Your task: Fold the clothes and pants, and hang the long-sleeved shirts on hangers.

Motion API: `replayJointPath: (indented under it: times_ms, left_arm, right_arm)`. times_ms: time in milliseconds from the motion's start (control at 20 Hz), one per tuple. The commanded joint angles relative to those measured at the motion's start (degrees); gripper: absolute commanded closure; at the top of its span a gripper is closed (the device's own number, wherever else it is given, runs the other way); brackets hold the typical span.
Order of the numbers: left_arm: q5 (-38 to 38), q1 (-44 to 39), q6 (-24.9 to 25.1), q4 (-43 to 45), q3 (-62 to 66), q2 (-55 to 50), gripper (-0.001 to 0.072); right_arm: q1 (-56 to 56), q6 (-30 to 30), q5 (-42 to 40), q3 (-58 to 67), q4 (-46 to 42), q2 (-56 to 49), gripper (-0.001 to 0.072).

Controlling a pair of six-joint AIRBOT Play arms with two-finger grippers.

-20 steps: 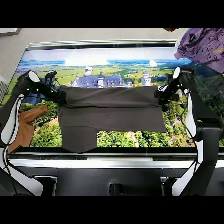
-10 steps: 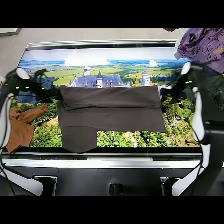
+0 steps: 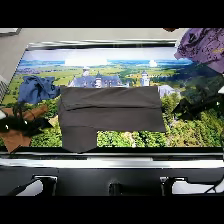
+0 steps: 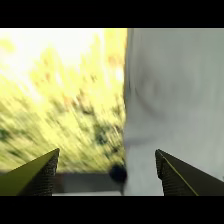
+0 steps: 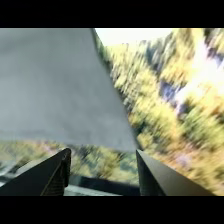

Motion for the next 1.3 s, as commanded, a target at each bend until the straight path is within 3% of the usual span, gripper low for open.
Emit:
replayJointPath:
  times_ms: [0,150,700,750,850,900,950,1100,1250]
  left_arm:
    - [5.5,1.7,6.3,-12.4,-16.4,8.8,-0.001]
    - [7.7,1.6,8.8,-16.7,-20.5,8.5,-0.001]
    - [11.8,-1.2,9.4,-20.9,-20.9,3.3,0.0005]
    - [12.4,-2.4,9.4,-21.9,-20.9,2.4,0.0073]
    - [13.2,-4.2,9.5,-23.6,-20.9,1.1,0.0317]
    - [13.2,-4.5,9.5,-23.6,-20.9,0.9,0.0538]
    - [13.2,-4.4,9.5,-23.6,-20.9,0.9,0.0686]
    - [12.7,-4.3,9.5,-23.6,-20.9,1.0,0.0689]
    - [12.2,-4.3,9.6,-23.6,-20.9,1.0,0.0689]
  right_arm:
    - [-0.9,-2.9,-4.0,-10.8,3.9,5.5,0.0227]
    - [-0.4,-3.0,-4.0,-11.7,5.0,6.2,0.0228]
    - [-0.4,-3.1,-4.4,-11.7,6.3,6.7,0.0229]
    - [-0.4,-3.1,-4.5,-11.7,6.7,6.7,0.0229]
    - [-0.4,-3.5,-4.6,-11.7,8.0,6.7,0.0231]
    - [-0.4,-3.5,-4.5,-11.7,8.0,6.7,0.0232]
    - [-0.6,-3.3,-4.2,-11.5,7.4,6.7,0.0234]
    - [-2.1,-1.7,-5.5,-10.2,4.2,6.6,0.0285]
    - [-3.5,-2.3,-4.4,-10.8,3.1,3.7,0.0286]
